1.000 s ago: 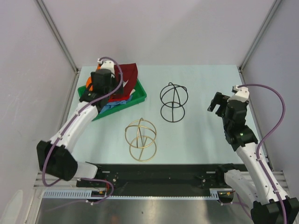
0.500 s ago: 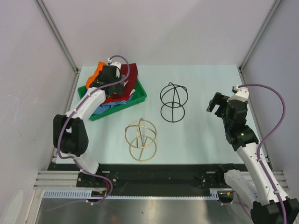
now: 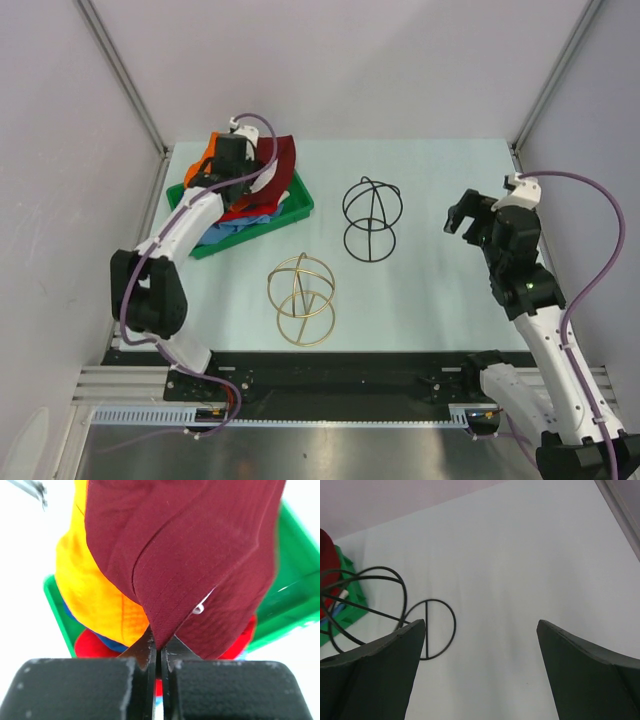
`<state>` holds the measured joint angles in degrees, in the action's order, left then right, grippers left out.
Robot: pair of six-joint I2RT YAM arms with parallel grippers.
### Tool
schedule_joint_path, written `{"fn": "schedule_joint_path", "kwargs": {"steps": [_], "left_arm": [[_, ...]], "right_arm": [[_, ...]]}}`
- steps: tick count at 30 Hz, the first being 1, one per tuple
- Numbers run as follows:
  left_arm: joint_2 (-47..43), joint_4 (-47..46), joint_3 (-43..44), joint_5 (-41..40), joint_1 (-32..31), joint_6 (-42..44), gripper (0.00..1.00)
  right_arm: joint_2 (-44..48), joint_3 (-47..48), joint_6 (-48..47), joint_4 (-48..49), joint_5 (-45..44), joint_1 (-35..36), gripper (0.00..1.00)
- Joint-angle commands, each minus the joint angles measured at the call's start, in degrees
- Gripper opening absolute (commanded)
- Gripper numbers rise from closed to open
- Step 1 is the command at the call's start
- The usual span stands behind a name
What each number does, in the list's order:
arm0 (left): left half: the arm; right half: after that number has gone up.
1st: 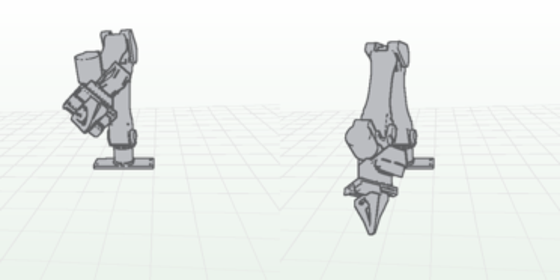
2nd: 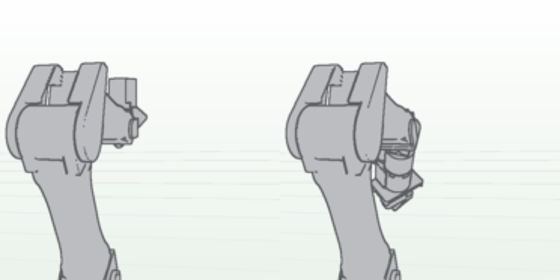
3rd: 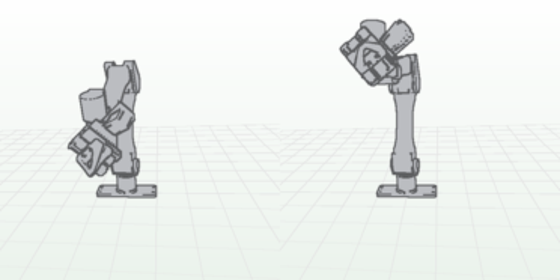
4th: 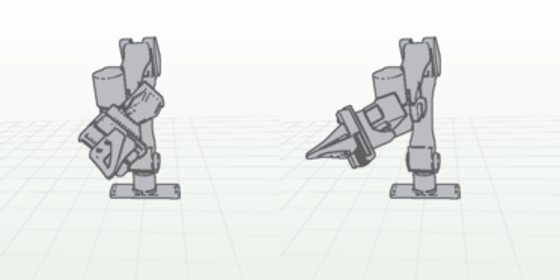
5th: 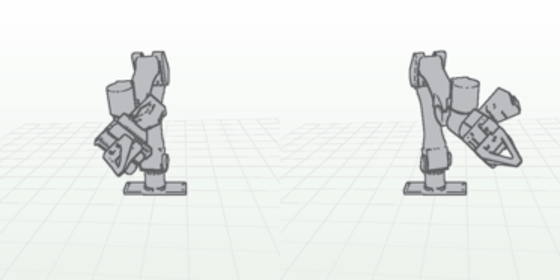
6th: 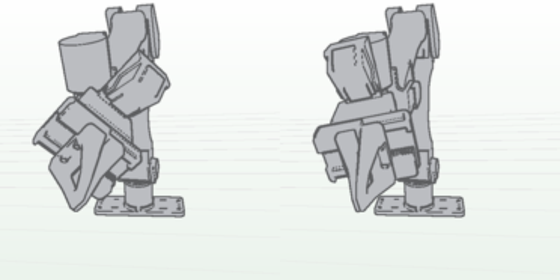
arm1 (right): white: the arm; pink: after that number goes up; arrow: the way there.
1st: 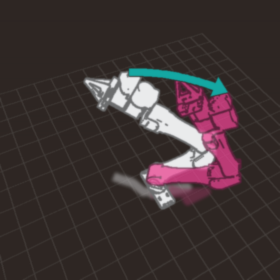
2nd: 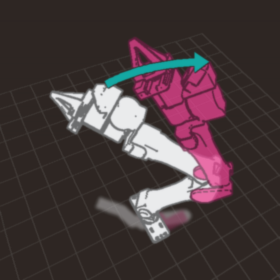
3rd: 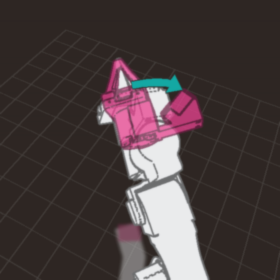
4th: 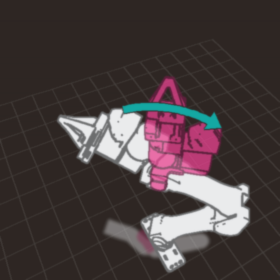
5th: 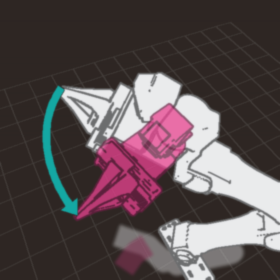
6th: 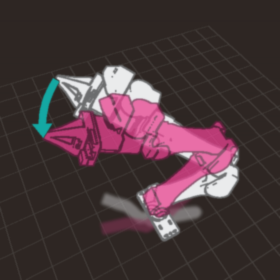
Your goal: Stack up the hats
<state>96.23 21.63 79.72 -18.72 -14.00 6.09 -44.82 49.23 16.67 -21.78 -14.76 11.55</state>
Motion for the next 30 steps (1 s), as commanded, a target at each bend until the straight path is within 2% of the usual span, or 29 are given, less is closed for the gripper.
{"fn": "schedule_joint_path", "kwargs": {"steps": [1,8,15,17,20,26,30], "left_arm": [[-8.9,-1.3,6.3,5.0,-0.2,-1.7,0.0],[-16.3,1.6,10.8,7.5,-1.1,-2.2,0.0],[-21.1,4.1,12.2,11.9,-1.6,-3.6,0.0],[-22.0,4.3,12.1,12.7,-2.0,-3.8,0.0],[-22.7,4.6,11.9,13.3,-2.6,-3.9,0.0],[-22.7,7.2,12.1,12.2,-3.8,-5.5,0.0],[-23.3,8.1,12.3,13.3,-3.9,-7.8,0.0]], "right_arm": [[-1.1,9.4,-1.0,-0.1,3.8,0.1,1.0],[-6.3,19.2,3.1,3.8,11.0,4.3,0.99],[-14.8,23.2,8.8,14.6,12.1,19.5,0.99],[-17.3,24.6,6.6,18.2,10.8,27.1,0.99],[-23.5,28.2,2.6,17.0,6.5,35.9,1.0],[-33.0,34.0,-2.8,18.8,-0.7,46.3,1.0],[-39.0,37.2,-4.6,18.6,-6.5,50.0,1.0]]}}
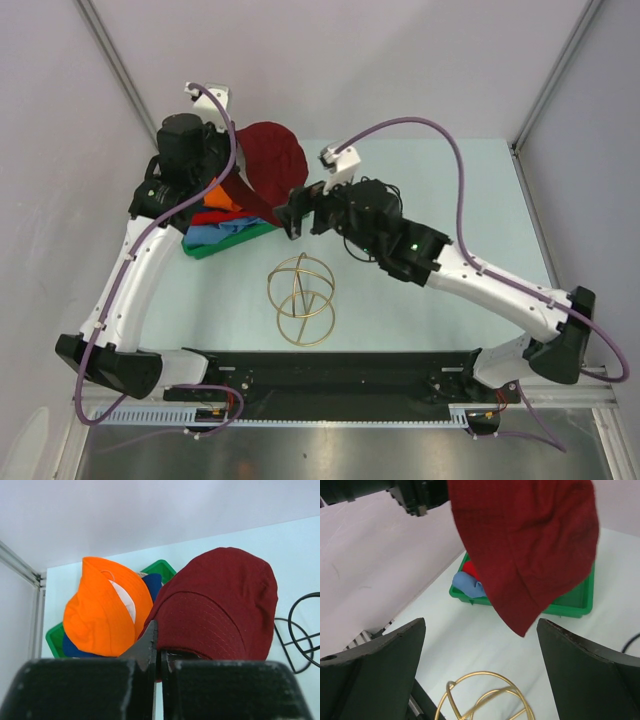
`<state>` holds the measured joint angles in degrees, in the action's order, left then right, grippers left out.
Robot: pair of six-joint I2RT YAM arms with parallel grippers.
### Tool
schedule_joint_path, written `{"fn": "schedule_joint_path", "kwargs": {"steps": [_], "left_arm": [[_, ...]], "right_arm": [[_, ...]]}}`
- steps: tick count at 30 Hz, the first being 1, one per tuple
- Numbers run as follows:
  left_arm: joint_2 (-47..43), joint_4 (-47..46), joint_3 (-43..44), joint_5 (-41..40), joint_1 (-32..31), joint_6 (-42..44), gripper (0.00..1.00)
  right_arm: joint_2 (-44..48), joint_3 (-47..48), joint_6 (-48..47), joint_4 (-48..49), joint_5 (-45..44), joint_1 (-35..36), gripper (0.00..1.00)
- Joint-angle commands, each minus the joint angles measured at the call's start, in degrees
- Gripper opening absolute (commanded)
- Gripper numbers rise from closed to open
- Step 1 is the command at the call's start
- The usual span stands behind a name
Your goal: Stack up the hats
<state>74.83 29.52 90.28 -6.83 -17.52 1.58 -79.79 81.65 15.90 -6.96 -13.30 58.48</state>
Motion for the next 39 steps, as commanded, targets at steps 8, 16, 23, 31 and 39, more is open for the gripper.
{"fn": "schedule_joint_path", "kwargs": {"steps": [8,16,23,31,39], "left_arm": [[-2.3,1.0,2.3,2.8,-0.8,-5.5,0.0],[-3.0,1.3,3.1,4.2,-1.6,-6.8,0.0],[-4.7,1.3,3.2,6.1,-2.0,-7.6,0.0],[-4.4,1.2,2.6,5.2,-1.9,-7.0,0.0],[-3.9,-0.1,0.3,5.1,-2.0,-6.4,0.0]], "right_arm": [[-12.8,8.5,-9.1,7.9,-22.1,9.4,0.99],[-18.6,10.2,-10.4,11.1,-29.4,10.0,0.99],[-22.9,12.8,-14.6,11.2,-36.2,7.4,0.98],[-20.8,11.1,-18.7,12.0,-36.9,5.9,0.64],[-16.5,7.8,-20.6,12.4,-33.9,4.1,0.24]]}}
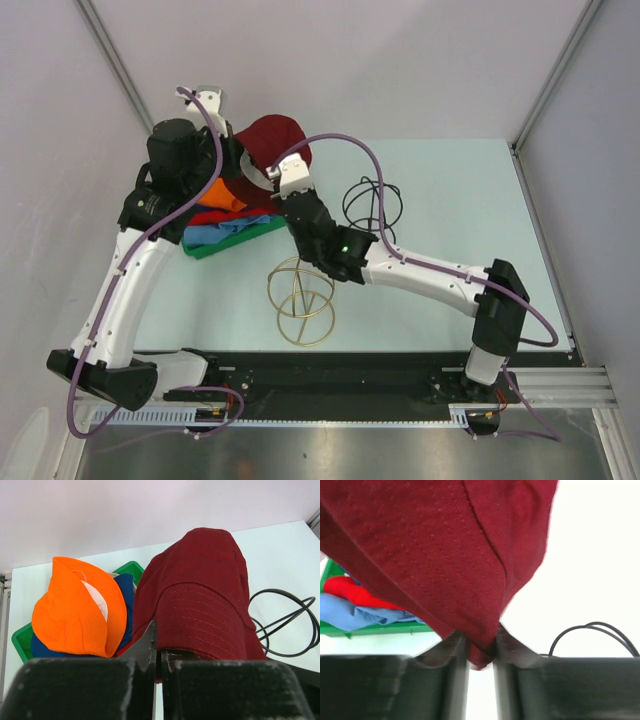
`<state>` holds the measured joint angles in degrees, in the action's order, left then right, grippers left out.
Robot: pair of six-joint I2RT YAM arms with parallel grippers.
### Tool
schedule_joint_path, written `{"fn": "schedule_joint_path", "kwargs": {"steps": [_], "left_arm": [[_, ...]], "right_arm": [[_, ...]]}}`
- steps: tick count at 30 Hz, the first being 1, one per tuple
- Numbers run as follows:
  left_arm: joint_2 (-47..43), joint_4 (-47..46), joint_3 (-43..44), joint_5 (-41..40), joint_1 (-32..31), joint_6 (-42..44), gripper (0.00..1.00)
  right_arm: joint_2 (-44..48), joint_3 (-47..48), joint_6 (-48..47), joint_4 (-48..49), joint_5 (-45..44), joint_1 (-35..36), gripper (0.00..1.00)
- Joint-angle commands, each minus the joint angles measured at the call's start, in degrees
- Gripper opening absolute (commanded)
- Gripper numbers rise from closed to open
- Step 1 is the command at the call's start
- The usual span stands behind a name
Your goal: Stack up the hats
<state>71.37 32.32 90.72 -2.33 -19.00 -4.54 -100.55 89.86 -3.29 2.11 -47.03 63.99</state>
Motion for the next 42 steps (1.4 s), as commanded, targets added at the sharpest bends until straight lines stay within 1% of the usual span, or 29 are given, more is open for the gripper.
{"fn": "schedule_joint_path", "kwargs": {"steps": [1,2,3,4,6,9,10,12,13,14,15,16,18,19,20,22,24,25,27,28,30,33,34,35,37,38,39,40,42], "left_arm": [[-0.4,-2.9,-0.3,0.5,-0.5,-0.2,0.0],[-0.2,-2.9,-0.6,0.1,-0.4,0.1,0.0],[-0.3,-3.1,-0.9,-0.1,-0.5,0.2,0.0],[0.2,-3.2,-1.2,-0.2,-0.5,0.3,0.0],[0.4,-4.4,-1.9,0.3,-0.5,1.1,0.0],[2.4,-7.3,-1.9,1.6,-0.5,2.0,0.0],[3.3,-7.6,-1.2,1.9,-0.5,2.2,0.0],[7.4,-8.1,2.4,1.9,-1.2,2.1,0.0],[8.9,-8.5,3.8,1.9,-2.2,2.5,0.0],[12.4,-9.3,7.0,1.9,-2.7,2.8,0.0],[14.0,-10.1,8.4,1.7,-3.4,3.1,0.0],[16.0,-10.7,12.0,1.6,-4.8,3.2,0.0],[21.8,-11.8,15.9,1.6,-6.6,2.8,0.0],[23.7,-12.1,20.1,1.6,-7.2,2.4,0.0],[27.6,-13.0,22.0,1.8,-7.7,2.3,0.0],[30.6,-15.5,26.5,1.6,-9.4,2.4,0.0],[34.7,-17.5,28.5,1.9,-11.0,3.0,0.0],[35.9,-19.3,28.8,1.9,-11.7,4.3,0.0],[38.2,-20.1,28.6,1.9,-13.6,6.4,0.0],[38.7,-20.3,27.5,1.9,-14.0,7.6,0.0],[39.3,-20.3,26.0,0.9,-15.0,7.3,0.0],[37.3,-21.3,20.5,0.7,-15.1,5.4,0.0],[36.5,-22.8,16.9,1.0,-15.0,5.1,0.0],[35.5,-23.5,15.1,1.9,-15.1,5.0,0.01],[33.0,-25.1,10.7,1.9,-15.2,5.0,0.05],[32.3,-25.2,9.5,1.9,-15.2,4.9,0.14],[31.6,-25.1,8.5,1.9,-15.1,4.9,0.22],[30.5,-23.6,7.3,1.9,-15.1,3.4,0.26],[29.3,-21.4,6.5,3.5,-15.2,2.0,0.45]], "right_arm": [[4.5,-0.5,-1.8,3.3,0.1,-1.5,0.18],[5.3,-0.7,-2.2,3.3,0.3,-1.7,0.14],[5.6,-0.8,-2.8,3.3,0.7,-2.0,0.05],[6.0,-1.0,-2.9,3.4,1.1,-2.4,0.01],[7.4,-1.5,-3.1,3.8,3.0,-3.2,0.0],[8.2,-1.0,-4.0,4.4,5.4,-6.8,0.0],[8.4,-0.7,-5.0,4.8,5.9,-9.0,0.0],[8.7,0.8,-5.9,5.0,7.6,-11.6,0.0],[9.0,1.4,-7.2,5.8,8.3,-14.1,0.0],[9.1,1.7,-7.7,6.4,9.7,-15.3,0.0],[9.0,2.9,-8.4,6.9,10.5,-16.7,0.0],[8.9,3.6,-8.9,7.2,11.2,-19.4,0.0],[8.9,4.4,-10.0,8.5,12.5,-22.1,0.0],[9.0,4.4,-11.3,9.2,12.7,-24.2,0.0],[9.2,4.4,-11.8,9.7,13.1,-25.5,0.0],[9.9,3.8,-12.6,10.5,13.7,-27.7,0.0],[10.9,1.9,-13.5,11.9,14.3,-30.7,0.0],[12.1,1.1,-14.3,12.3,14.3,-31.4,0.0],[13.6,-1.3,-16.9,13.9,13.0,-32.3,0.0],[14.6,-4.8,-17.7,14.8,12.4,-32.3,0.0],[17.6,-7.6,-18.2,15.3,12.0,-31.7,0.0],[20.9,-13.5,-18.6,15.6,10.6,-29.4,0.0],[21.5,-14.8,-19.1,15.9,9.1,-28.5,0.0],[22.2,-17.4,-19.6,16.2,8.5,-27.6,0.0],[23.6,-19.3,-20.3,16.2,6.7,-25.1,0.0],[24.0,-20.5,-20.3,15.8,6.2,-24.2,0.0],[24.6,-21.0,-20.5,15.0,5.6,-22.1,0.0],[24.9,-21.6,-21.0,14.9,4.3,-21.2,0.0],[25.6,-22.7,-21.6,14.4,3.0,-19.2,0.0]]}}
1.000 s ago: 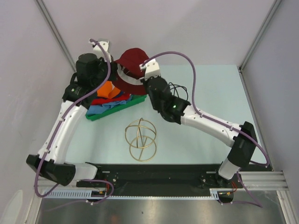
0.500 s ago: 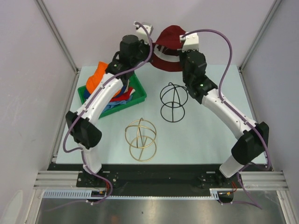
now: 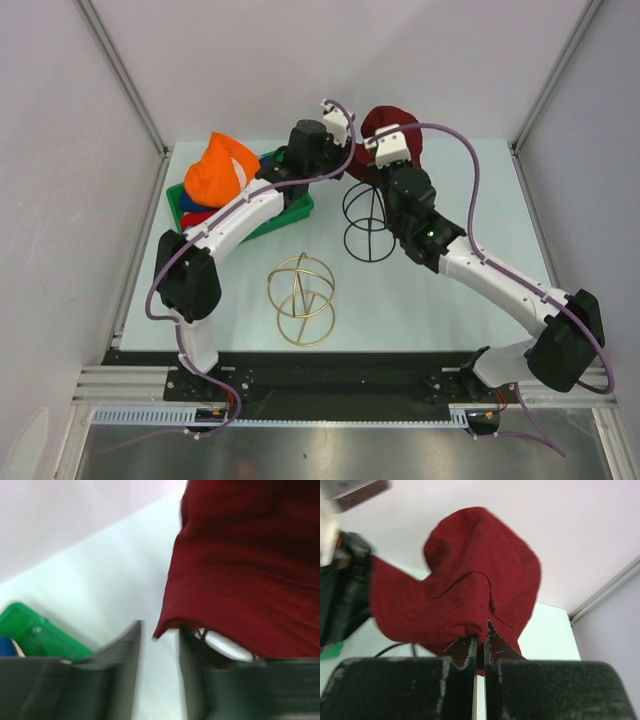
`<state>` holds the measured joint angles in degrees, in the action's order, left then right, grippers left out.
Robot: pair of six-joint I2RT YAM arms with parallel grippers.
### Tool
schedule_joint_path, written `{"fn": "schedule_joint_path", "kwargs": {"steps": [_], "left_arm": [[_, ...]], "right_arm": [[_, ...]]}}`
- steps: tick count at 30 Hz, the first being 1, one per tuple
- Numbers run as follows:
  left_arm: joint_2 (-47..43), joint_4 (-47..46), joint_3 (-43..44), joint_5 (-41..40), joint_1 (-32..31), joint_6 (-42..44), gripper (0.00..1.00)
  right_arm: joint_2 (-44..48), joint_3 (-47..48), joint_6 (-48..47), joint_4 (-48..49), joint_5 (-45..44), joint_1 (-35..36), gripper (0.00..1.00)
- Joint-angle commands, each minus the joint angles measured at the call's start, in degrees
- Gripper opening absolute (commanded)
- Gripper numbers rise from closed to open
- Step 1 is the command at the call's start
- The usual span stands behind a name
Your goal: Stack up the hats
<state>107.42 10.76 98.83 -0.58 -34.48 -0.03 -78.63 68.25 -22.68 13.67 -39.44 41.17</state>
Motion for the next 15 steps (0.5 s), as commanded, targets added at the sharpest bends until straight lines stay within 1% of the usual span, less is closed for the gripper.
{"fn": "schedule_joint_path", "kwargs": {"steps": [1,2,4,5,7,8,9,11,12,15], "left_arm": [[-7.4,2.9,-2.6,1.9,0.3,-3.0,0.55],[-9.0,4.3,-3.2,2.2,0.3,-3.5,0.72],[-11.2,7.4,-5.9,4.6,0.4,-4.3,0.83],[-13.8,8.2,-7.1,5.2,0.4,-4.4,0.9],[-16.9,10.5,-11.0,7.2,0.4,-4.9,0.93],[-20.3,11.3,-12.4,8.0,0.5,-4.5,0.96],[-21.8,13.1,-15.0,8.5,0.4,-3.8,0.98],[-25.0,15.1,-17.3,8.9,0.5,-3.0,1.0],[-27.8,16.8,-19.4,8.7,0.5,-2.5,1.0],[-31.7,18.9,-22.3,8.0,0.8,-2.7,1.0]], "right_arm": [[3.8,-1.1,-1.6,1.9,-5.4,5.1,0.0],[4.2,-1.1,-1.3,0.1,-5.7,5.7,0.0],[4.9,-1.5,-0.8,-1.0,-6.7,7.9,0.0],[5.1,-1.8,-0.7,-2.1,-7.2,8.4,0.0],[5.2,-1.9,0.7,-4.1,-7.9,9.5,0.0],[5.2,-1.9,1.3,-5.8,-8.1,9.7,0.0],[5.2,-2.1,1.8,-6.7,-8.8,10.1,0.0],[5.0,-2.3,3.7,-9.2,-9.5,10.7,0.0],[5.1,-2.7,4.3,-9.6,-9.9,10.9,0.0],[5.4,-5.2,5.5,-9.7,-10.7,12.4,0.0]]}}
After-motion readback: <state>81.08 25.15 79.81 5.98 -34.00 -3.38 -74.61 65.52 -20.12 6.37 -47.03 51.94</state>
